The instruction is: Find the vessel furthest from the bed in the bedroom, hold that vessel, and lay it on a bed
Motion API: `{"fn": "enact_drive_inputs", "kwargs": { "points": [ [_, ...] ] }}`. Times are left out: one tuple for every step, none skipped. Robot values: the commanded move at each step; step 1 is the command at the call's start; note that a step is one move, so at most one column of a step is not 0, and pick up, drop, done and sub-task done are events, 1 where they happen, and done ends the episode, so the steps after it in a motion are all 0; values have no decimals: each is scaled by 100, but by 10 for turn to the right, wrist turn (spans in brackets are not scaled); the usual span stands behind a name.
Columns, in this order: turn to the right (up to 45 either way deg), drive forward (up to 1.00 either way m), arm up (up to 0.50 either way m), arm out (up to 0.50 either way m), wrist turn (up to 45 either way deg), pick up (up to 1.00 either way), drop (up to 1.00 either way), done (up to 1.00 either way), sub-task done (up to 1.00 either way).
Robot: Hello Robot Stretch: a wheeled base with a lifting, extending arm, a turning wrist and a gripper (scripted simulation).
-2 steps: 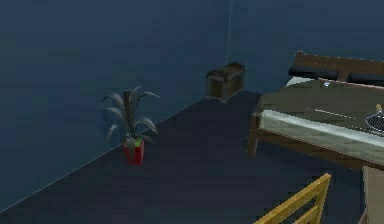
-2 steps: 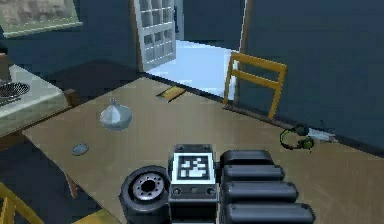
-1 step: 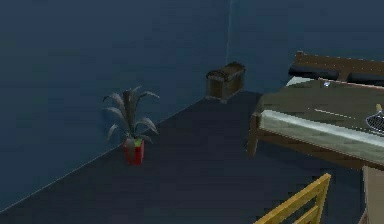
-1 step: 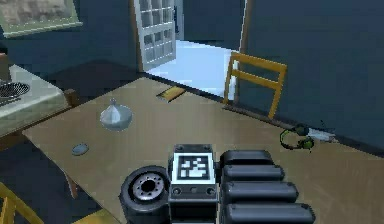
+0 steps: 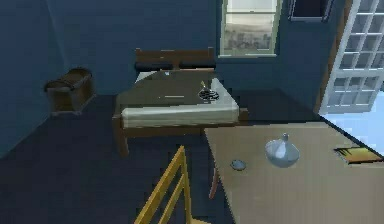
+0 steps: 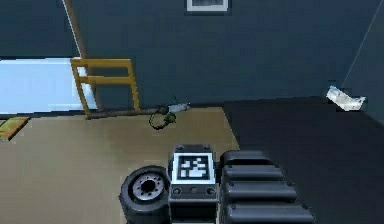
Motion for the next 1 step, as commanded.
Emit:
{"fn": "enact_drive_inputs", "kwargs": {
  "points": [
    [450, 0, 0, 0, 0, 0, 0, 0, 0]
  ]
}}
